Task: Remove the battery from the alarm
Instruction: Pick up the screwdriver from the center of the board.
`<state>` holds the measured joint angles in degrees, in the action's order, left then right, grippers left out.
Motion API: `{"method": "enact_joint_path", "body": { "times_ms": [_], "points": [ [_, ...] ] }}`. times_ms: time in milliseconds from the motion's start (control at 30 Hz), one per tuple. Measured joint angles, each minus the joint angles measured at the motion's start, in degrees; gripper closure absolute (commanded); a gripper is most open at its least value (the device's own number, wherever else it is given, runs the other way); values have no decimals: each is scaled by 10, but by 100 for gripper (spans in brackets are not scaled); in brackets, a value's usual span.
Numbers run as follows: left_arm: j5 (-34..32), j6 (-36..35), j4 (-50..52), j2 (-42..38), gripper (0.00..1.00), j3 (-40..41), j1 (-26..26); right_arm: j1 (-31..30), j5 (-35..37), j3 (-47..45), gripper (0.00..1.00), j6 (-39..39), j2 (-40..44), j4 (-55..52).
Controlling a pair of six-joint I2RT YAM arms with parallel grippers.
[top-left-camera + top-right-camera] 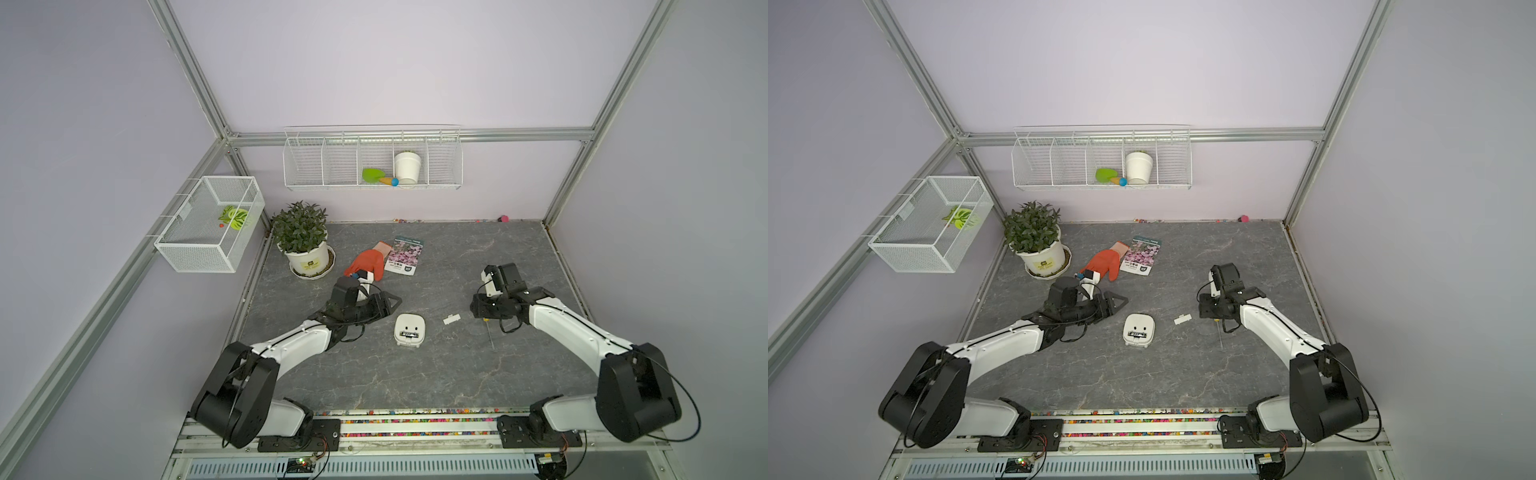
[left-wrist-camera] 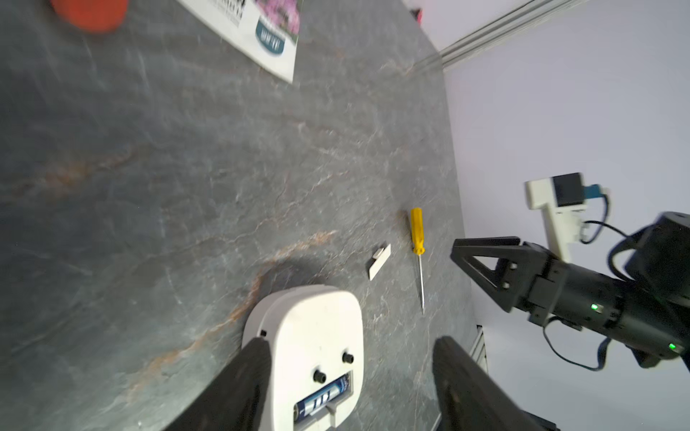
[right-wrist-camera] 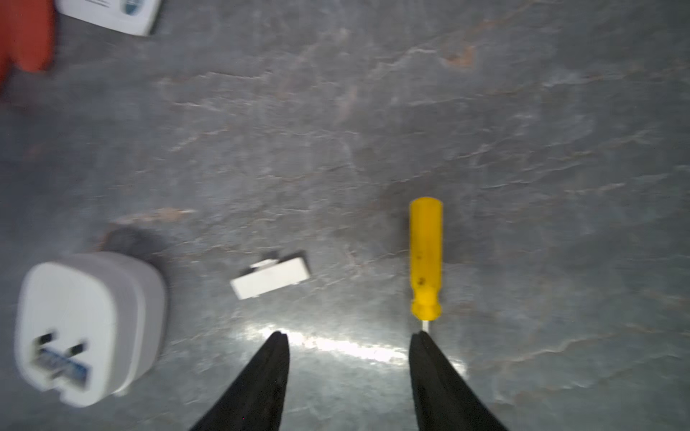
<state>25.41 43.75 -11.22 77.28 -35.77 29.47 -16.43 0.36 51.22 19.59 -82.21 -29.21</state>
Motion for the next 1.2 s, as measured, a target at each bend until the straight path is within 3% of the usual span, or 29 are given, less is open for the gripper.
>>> {"method": "enact_joint_path", "body": {
  "times_ms": [167,500,833,933,1033,1200],
  "points": [
    [-42,-23,8,-65,15,12,-1,22,57,39,51,-20,-86,-30],
    [-65,-40,30,-92,14,22,-1,23,51,86,57,-40,-171,-38],
    [-50,-52,19,-116,14,39,0,22,26,90,98,-43,-182,-36],
    [-43,-67,-1,-120,14,39,20,18,25,85,100,-39,-145,-43],
    [-31,-85,-23,-113,15,35,68,5,16,75,100,-25,-55,-43],
    [3,-104,-80,-36,17,-12,141,-31,-31,45,100,39,108,5]
  ]
}}
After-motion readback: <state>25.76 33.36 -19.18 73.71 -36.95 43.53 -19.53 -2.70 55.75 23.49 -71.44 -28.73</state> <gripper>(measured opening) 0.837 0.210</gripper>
